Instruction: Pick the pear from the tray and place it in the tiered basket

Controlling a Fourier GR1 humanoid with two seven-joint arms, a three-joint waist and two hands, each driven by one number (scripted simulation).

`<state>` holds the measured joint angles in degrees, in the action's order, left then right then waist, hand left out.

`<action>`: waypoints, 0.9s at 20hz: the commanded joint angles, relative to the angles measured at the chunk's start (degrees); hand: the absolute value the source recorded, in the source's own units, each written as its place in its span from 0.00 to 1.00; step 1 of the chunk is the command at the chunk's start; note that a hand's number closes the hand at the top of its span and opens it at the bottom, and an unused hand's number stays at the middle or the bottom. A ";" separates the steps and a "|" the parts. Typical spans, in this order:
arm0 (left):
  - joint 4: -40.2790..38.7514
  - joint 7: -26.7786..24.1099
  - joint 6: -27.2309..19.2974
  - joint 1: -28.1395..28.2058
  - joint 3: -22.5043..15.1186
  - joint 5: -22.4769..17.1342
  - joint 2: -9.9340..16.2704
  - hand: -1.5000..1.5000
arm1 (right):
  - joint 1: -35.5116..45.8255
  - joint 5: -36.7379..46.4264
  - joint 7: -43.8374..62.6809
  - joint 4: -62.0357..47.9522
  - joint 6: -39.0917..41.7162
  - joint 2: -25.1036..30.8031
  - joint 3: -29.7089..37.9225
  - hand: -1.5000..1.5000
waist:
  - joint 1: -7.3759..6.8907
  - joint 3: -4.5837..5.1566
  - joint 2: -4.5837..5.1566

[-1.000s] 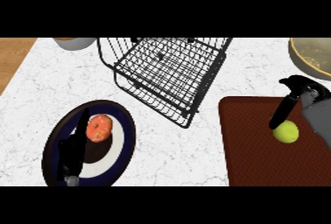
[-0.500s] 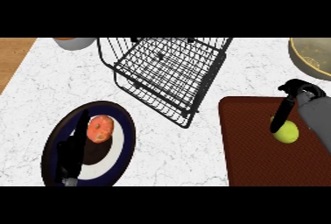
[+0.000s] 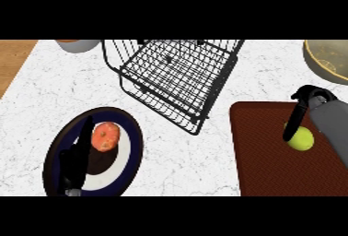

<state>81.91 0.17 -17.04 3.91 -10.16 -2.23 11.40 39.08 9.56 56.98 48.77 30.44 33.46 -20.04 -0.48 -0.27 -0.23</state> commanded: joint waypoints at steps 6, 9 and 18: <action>-2.64 1.49 -0.90 -0.09 -0.78 1.80 -2.51 0.50 | -2.70 0.30 5.30 -1.30 4.37 -0.23 1.73 0.00 | 0.63 0.30 0.17; -1.13 2.27 0.78 0.47 -0.30 0.71 -2.25 0.50 | -0.91 1.75 4.70 -5.32 3.03 -3.09 2.60 0.00 | 0.05 0.28 0.29; -6.37 -0.40 1.85 -1.68 2.86 0.58 -2.44 0.50 | -6.36 5.36 4.32 0.23 0.09 -7.36 1.69 1.00 | 0.93 0.33 0.12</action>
<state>80.80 -0.59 -15.46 3.78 -8.40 -1.17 9.95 35.43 14.23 54.79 45.86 31.35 30.87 -16.90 -0.14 0.11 -0.76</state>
